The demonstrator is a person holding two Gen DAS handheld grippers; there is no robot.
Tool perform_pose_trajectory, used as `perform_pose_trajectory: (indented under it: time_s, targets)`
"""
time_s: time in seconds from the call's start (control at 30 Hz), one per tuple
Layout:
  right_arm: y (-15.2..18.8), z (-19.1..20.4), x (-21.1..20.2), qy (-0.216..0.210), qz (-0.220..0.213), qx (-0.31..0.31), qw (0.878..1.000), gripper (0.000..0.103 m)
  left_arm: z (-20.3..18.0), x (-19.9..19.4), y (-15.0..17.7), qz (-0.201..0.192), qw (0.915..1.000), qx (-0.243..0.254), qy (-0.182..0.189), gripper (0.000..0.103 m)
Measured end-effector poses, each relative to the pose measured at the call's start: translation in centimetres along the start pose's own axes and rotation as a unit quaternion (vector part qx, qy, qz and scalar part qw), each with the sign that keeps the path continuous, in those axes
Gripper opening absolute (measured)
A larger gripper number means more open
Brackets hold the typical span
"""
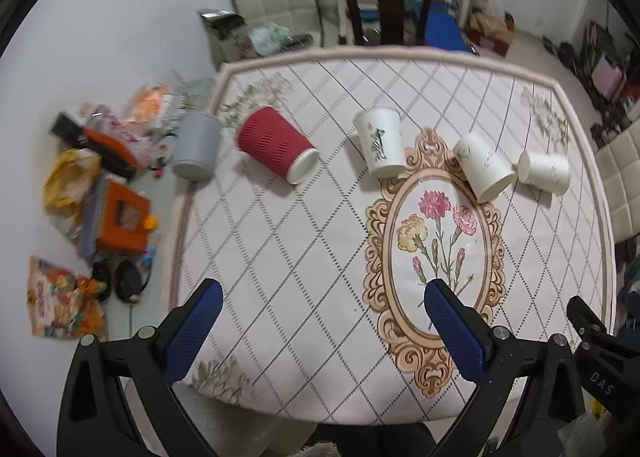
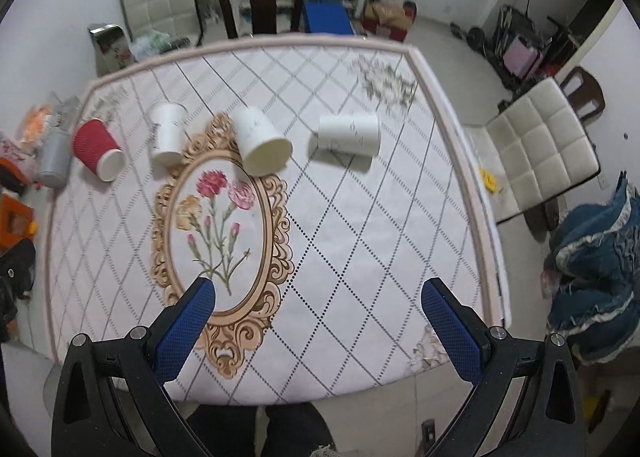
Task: Flip cup upright
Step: 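Reach the left tool to the white calligraphy cup and close on it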
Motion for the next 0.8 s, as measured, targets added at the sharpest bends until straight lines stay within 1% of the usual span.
perform_pose_trajectory:
  time_s: [0.17,0.27,0.4,0.53,0.6,0.77,0.8]
  targets:
    - [-1.8,0.0,5.0,0.011,0.038,0.026,0.999,0.103,-2.3,4.4,-3.1,0.023,0.9991,0.032,0.011,0.103]
    - [-2.8,-0.3,8.4,0.014,0.064,0.036,0.997,0.103,-3.5,7.2,-5.1,0.042,0.9980,0.042,0.022,0.103]
    - [-3.8,-0.9,11.6,0.023,0.087,0.052,0.995,0.102,-5.0,10.0,-7.8,0.053,0.9967,0.054,0.030,0.103]
    - [-4.9,-1.4,13.6,0.029,0.098,0.069,0.992,0.101,-6.1,12.2,-10.4,0.059,0.9959,0.058,0.037,0.103]
    - [-5.5,-1.5,14.4,0.034,0.100,0.077,0.991,0.101,-6.5,13.5,-11.6,0.066,0.9952,0.055,0.046,0.103]
    - [-7.0,-2.0,16.0,0.041,0.103,0.100,0.989,0.101,-7.8,16.1,-13.5,0.087,0.9927,0.054,0.064,0.102]
    - [-7.3,-2.2,16.2,0.041,0.103,0.103,0.988,0.101,-8.2,16.7,-13.8,0.093,0.9915,0.053,0.074,0.102]
Point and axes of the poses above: each gripper's, at about its wrist camera, not at the fingertips, and x roughly the way its jaws point, z to its left, y to its underside, the point moved 3 cm from there along x, roughly the way its jaws point, and after that the axes turned 15 degrees about -y, right-handed, at the moved point
